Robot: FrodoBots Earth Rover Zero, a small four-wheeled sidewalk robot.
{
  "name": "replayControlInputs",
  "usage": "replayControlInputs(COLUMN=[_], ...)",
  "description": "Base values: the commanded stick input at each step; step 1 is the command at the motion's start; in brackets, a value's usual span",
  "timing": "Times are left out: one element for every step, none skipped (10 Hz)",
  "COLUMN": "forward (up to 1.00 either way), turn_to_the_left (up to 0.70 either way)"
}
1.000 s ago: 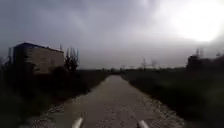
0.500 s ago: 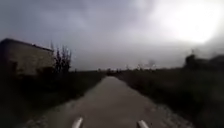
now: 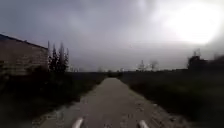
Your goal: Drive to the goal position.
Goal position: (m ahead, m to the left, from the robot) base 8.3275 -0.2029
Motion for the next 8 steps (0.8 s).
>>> replayControlInputs(forward=[0.7,0.7,0.7,0.7,0.7,0.7,0.7,0.7], turn_to_the_left=[0.0,0.0,0.0,-0.02,-0.17,-0.35,-0.34,-0.16])
